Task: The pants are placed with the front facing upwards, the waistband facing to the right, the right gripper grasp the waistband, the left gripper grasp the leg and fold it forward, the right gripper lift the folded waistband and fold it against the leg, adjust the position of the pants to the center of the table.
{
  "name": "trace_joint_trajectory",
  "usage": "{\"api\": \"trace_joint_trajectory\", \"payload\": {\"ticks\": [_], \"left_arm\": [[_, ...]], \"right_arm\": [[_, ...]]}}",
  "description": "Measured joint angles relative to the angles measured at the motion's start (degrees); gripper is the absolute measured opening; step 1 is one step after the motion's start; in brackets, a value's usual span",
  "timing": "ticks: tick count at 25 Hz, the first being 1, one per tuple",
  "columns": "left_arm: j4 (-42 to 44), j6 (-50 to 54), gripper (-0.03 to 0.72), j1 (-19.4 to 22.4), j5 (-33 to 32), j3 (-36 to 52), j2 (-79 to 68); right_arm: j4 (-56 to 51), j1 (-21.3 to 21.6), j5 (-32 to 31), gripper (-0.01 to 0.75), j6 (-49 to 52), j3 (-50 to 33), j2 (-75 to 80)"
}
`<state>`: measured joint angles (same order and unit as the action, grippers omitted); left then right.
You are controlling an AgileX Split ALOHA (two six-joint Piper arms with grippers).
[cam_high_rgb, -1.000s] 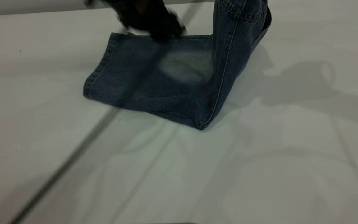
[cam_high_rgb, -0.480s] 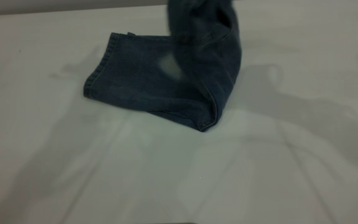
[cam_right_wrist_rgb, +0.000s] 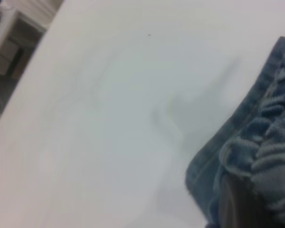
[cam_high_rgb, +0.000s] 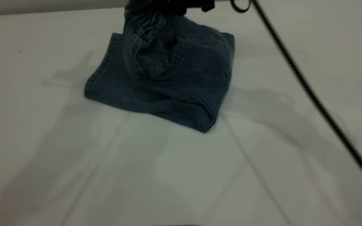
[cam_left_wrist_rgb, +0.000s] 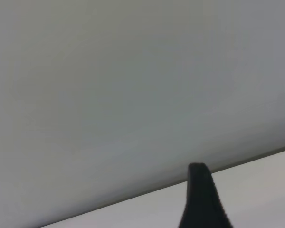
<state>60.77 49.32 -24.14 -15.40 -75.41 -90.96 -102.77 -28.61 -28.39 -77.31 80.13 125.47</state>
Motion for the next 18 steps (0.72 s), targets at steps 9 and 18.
{"api": "trace_joint_trajectory", "payload": {"ticks": [9, 18], "left_arm": [[-0.1, 0.0, 0.421, 0.0, -0.1, 0.0, 0.0], [-0.1, 0.0, 0.421, 0.0, 0.0, 0.0, 0.1]], "right_arm": [[1.4, 0.0, -1.0, 0.521, 0.4, 3.4, 2.4], [39.0, -4.6, -3.5, 0.549, 39.9, 15.4, 1.3]]}}
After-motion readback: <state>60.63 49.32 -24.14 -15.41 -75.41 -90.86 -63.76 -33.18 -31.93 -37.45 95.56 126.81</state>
